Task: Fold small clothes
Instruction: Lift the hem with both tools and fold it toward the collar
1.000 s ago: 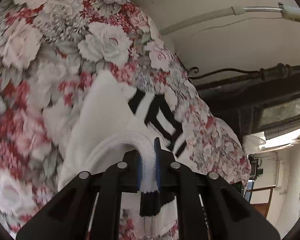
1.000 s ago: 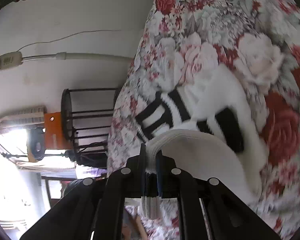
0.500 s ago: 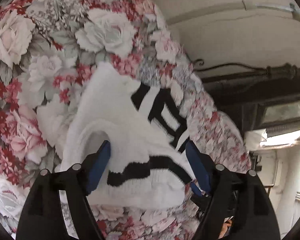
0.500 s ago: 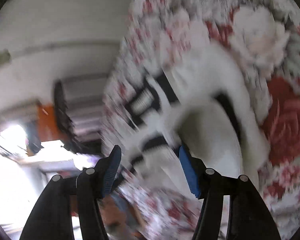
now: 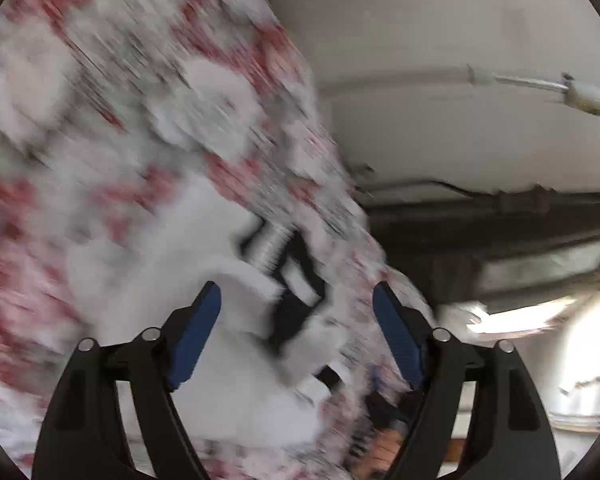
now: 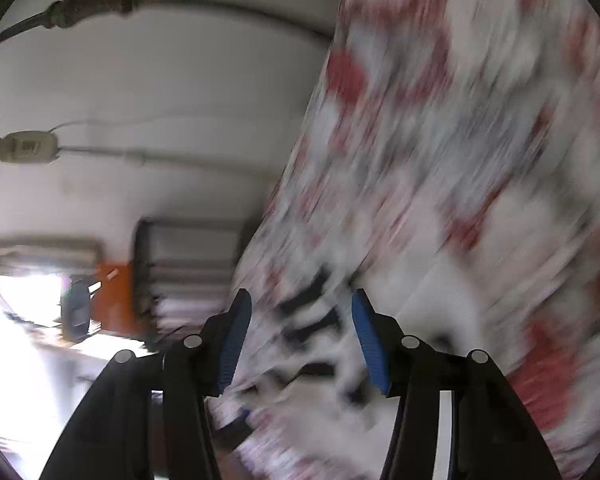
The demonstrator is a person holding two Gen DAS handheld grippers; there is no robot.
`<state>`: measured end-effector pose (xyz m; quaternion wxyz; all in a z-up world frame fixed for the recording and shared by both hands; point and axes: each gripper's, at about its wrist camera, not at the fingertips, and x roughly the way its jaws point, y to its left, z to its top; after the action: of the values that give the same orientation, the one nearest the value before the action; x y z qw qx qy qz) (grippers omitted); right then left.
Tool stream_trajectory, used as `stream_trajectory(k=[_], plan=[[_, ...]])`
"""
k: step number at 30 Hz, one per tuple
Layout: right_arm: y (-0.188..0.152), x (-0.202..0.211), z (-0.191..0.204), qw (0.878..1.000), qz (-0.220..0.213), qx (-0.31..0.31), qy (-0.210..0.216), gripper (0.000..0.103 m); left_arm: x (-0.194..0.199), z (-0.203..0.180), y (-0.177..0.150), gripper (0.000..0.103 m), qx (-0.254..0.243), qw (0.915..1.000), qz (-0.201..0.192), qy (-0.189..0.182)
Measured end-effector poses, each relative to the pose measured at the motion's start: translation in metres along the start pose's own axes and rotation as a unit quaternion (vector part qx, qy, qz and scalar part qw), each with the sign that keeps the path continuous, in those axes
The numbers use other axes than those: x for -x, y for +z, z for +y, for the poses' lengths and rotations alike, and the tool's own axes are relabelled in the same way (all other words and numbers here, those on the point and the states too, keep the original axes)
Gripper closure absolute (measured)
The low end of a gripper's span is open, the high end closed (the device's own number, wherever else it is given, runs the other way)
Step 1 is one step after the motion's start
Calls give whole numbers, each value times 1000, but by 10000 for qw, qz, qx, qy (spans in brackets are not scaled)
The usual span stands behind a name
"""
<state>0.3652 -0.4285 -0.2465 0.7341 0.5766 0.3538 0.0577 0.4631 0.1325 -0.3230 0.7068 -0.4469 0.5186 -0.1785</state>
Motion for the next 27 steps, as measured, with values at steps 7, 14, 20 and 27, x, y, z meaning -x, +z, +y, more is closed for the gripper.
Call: stream_trajectory(k=[7, 14, 20, 27], plan=[[-61, -47, 24, 9759, 1829, 935, -734, 49, -33, -23, -22, 27, -825, 9904, 801, 769], [-89, -100, 26, 9428, 2785, 1404, -1176, 38, -67, -17, -40, 22, -958, 9792, 1507, 961], [-23, -28, 40, 9964, 75, 841, -82, 43, -50, -27, -19, 22, -778, 9928, 446, 798], [-48, -48, 60, 9856, 647, 1470, -526, 43, -45, -61, -31, 13, -1653, 9755, 278, 1426]])
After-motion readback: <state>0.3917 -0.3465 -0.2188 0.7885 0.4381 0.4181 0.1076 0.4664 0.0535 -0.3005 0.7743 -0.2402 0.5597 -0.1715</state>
